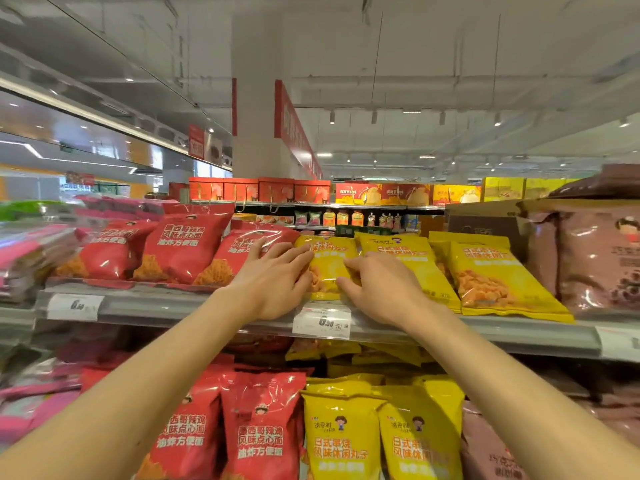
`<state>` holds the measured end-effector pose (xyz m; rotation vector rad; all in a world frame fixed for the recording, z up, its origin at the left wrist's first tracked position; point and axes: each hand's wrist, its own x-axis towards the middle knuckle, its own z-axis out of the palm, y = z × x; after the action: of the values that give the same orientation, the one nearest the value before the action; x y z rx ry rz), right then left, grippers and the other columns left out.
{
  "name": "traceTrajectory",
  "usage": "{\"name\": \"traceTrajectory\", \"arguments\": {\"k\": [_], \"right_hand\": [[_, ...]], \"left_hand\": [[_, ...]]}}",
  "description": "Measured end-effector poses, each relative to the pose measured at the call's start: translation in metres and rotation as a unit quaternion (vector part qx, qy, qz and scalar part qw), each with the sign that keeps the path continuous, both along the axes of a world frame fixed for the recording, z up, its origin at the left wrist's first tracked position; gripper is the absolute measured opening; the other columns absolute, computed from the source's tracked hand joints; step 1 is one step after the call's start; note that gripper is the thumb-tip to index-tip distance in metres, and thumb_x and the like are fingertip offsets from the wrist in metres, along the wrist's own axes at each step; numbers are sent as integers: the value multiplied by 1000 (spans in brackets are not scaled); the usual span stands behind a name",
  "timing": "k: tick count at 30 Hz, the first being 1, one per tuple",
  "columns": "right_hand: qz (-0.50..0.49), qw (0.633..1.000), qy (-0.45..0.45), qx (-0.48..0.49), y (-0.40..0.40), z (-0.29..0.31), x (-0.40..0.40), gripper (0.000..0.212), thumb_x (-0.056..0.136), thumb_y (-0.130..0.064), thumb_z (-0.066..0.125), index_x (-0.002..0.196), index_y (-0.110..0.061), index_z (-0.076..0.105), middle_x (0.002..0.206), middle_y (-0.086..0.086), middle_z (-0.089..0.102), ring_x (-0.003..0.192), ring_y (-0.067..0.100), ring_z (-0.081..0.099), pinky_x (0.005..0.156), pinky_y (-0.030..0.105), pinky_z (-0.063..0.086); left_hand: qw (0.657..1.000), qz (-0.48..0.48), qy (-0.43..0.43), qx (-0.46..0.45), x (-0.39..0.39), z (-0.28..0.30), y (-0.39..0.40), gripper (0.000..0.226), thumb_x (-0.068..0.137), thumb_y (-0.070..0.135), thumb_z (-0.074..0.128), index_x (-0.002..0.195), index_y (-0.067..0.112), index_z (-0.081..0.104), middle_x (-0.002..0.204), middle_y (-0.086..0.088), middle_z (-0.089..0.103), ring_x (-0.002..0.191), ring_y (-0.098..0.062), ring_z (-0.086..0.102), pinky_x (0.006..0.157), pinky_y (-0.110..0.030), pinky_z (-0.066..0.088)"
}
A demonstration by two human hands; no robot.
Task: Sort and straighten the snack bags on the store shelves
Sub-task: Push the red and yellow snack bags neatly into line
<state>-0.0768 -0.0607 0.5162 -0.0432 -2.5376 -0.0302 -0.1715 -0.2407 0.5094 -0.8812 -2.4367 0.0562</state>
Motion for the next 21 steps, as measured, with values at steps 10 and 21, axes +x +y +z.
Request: {"name": "traceTrajectory", "arguments": {"k": [10,21], "right_hand": [[-24,994,101,-20,25,-4,27,50,102,-46,48,146,-24,51,154,6,45,145,26,34,117,46,30],[-103,985,-54,-124,35,-13,16,72,102,-66,27,163,-32,10,172,5,0,158,31,-2,124,58,11]], "left_hand": [[994,-76,45,69,15,3,13,57,104,46,24,158,26,30,167,-1,23,154,-24,17,125,-45,9],[985,-110,-112,69,7,3,34,61,105,53,31,161,33,17,170,-1,5,157,-25,-1,125,-42,3]]}}
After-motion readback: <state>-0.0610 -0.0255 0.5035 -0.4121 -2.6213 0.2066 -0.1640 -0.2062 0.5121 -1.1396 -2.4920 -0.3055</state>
